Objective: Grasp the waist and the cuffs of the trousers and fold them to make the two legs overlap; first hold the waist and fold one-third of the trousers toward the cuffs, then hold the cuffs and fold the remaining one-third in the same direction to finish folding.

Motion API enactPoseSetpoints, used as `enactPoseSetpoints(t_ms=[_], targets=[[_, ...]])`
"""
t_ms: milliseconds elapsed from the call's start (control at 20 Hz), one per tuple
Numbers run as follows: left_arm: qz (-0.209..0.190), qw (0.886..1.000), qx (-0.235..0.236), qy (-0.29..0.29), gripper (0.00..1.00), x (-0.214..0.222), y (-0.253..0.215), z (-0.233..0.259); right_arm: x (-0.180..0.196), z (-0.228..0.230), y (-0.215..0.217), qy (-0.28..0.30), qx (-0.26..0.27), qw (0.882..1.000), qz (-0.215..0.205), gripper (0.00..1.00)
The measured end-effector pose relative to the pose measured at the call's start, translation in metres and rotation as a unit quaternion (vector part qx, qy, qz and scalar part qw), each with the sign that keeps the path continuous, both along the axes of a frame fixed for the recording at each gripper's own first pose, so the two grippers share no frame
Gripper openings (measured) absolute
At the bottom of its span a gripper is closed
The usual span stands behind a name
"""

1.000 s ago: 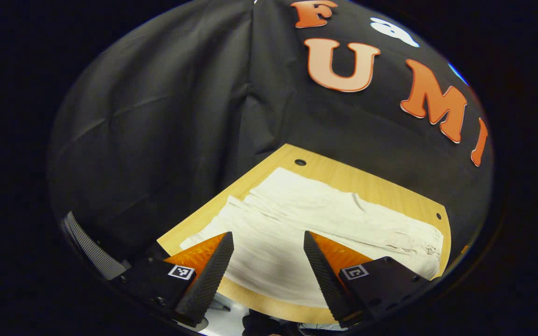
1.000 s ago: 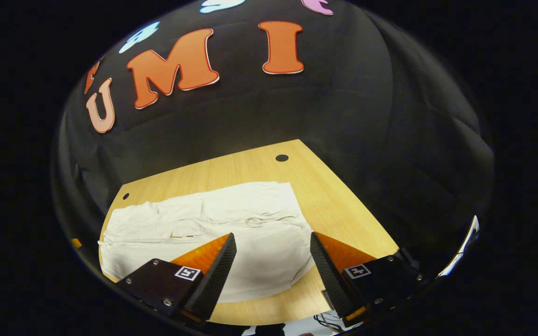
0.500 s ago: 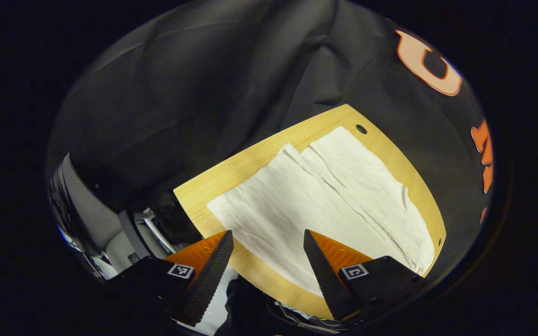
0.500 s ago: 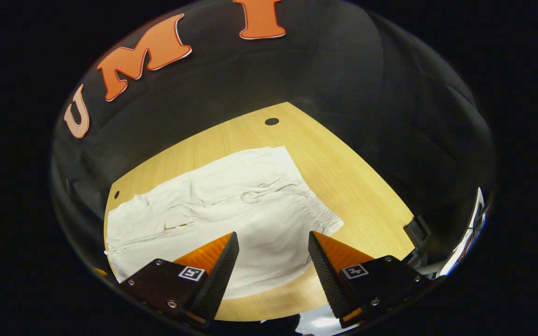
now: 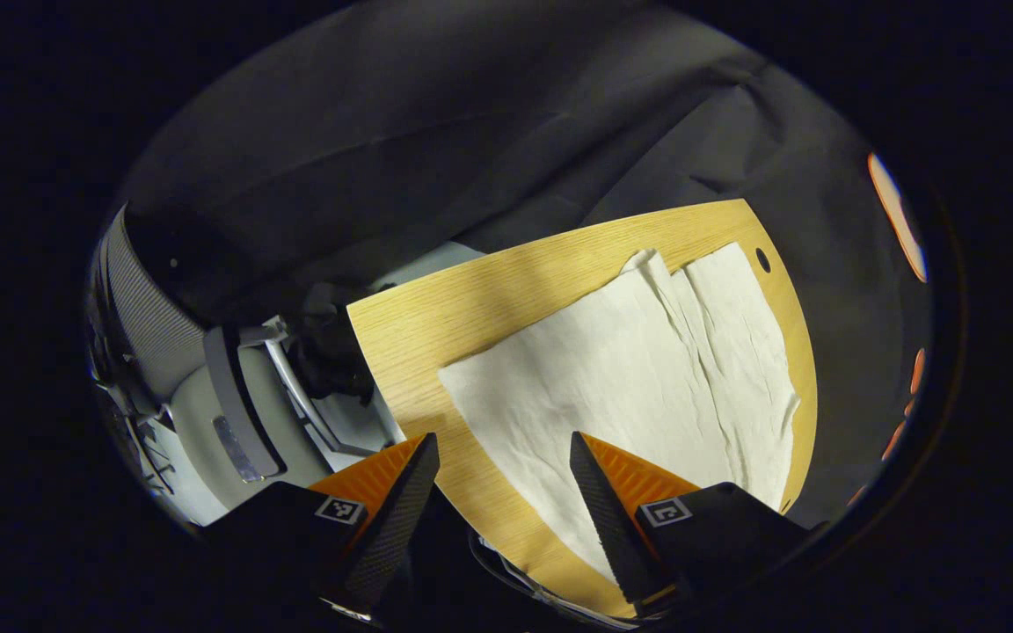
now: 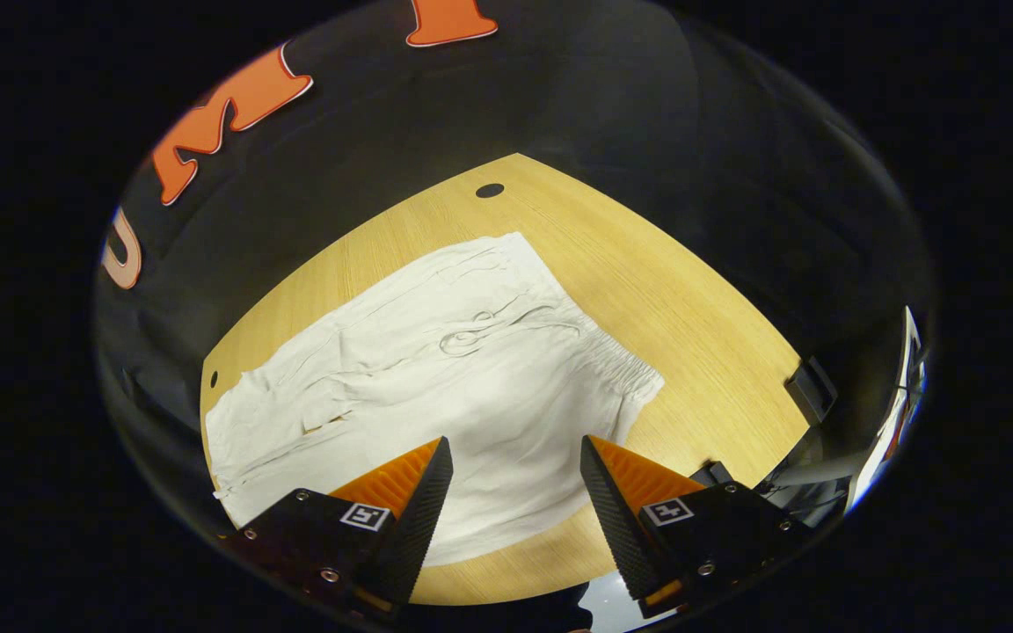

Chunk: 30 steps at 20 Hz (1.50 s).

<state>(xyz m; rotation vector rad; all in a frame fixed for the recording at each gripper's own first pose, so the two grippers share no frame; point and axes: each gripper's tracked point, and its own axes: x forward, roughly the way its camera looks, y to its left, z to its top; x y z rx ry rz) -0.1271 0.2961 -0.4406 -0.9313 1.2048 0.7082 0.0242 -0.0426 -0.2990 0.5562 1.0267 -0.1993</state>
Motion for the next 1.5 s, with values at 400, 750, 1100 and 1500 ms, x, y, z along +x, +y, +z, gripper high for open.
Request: enactPoseSetpoints(t_ms=[400,750,1100,1500], targets=[[0.050,0.996,-0.063,-0.027,0.97,0.014,0.001,-0.029,0.001,-0.015,0.015,0.018,0.028,0.999,-0.034,0.88],[0.039,0.993,-0.081,-0.073,0.68,0.042,0.011,-0.040,-0.002,-0.020,0.025,0.027,0.033,0.997,-0.059,0.89],[0.029,0.991,-0.064,-0.110,0.09,0.053,0.012,-0.045,-0.018,-0.034,0.007,0.032,0.050,0.994,-0.095,0.88],[-0.001,0.993,-0.008,-0.114,0.05,0.067,0.006,-0.024,-0.023,-0.070,-0.034,0.065,0.071,0.986,-0.133,0.89]])
